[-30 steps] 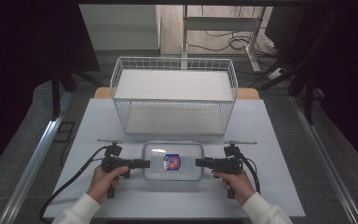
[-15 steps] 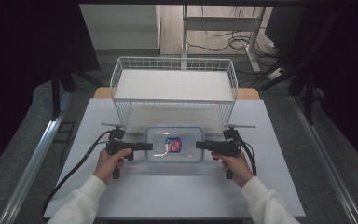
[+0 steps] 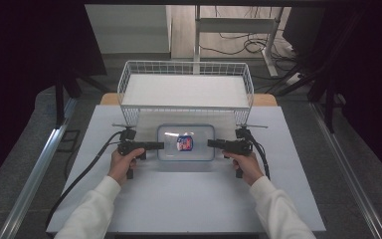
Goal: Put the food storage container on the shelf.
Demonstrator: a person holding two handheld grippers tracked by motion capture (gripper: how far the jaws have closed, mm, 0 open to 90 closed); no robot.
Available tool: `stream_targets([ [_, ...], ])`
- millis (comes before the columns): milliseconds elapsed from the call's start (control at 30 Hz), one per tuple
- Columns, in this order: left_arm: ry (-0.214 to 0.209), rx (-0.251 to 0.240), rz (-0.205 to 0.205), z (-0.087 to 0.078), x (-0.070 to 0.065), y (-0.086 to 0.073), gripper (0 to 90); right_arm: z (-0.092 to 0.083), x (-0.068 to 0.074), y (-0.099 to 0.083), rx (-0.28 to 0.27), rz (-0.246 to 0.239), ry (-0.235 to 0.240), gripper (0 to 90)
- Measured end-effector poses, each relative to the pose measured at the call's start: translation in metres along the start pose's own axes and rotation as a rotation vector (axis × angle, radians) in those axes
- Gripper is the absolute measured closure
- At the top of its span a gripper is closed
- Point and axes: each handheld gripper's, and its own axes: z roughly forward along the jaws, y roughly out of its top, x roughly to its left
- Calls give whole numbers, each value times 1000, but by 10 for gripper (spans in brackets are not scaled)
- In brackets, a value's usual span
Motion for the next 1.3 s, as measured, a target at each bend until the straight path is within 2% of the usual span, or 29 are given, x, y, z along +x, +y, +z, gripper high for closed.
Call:
stream_targets([
  [200, 4, -17, -38, 2, 3, 1, 498, 2, -3, 0, -20, 35, -3, 510],
  [233, -1, -31, -52, 4, 5, 2, 496, 4, -6, 1, -27, 68, 0, 508],
  [267, -1, -31, -52, 4, 5, 2, 494, 4, -6, 1, -27, 68, 0, 508],
  [300, -5, -47, -87, 5, 6, 2, 493, 5, -8, 1, -34, 97, -4, 507],
  [333, -7, -49, -98, 6, 7, 3, 491, 6, -9, 1, -38, 114, -9, 507],
  [500, -7, -58, -131, 7, 10, 4, 488, 8, -10, 3, -45, 199, -14, 506],
  [600, -12, -68, -155, 9, 12, 5, 483, 11, -11, 5, -50, 221, -25, 501],
  [733, -14, -66, -150, 9, 12, 5, 483, 11, -10, 5, -53, 218, -35, 496],
  [867, -8, -57, -137, 8, 11, 4, 474, 11, -8, 4, -65, 198, -59, 468],
  [933, -7, -51, -121, 8, 9, 3, 451, 12, 1, 3, -68, 148, -105, 445],
  [1000, -7, -46, -112, 7, 8, 3, 422, 11, 3, 2, -70, 133, -115, 444],
  [1100, 15, -20, -68, 3, 1, 0, 379, 1, 13, 2, -121, 74, -172, 368],
  [1133, 15, -20, -68, 3, 1, 0, 373, 1, 13, 2, -121, 74, -172, 368],
  [1167, 25, -15, -67, 2, -1, -1, 373, -2, 16, 2, -133, 53, -190, 355],
  [1200, 29, -6, -52, 1, -4, -3, 351, -9, 20, 1, -151, 17, -220, 337],
  [1233, 33, -4, -37, 0, -4, -3, 344, -13, 21, 0, -161, 0, -231, 336],
  [1300, 41, -9, -26, 0, -6, -4, 310, -18, 25, -2, -155, -40, -250, 335],
])
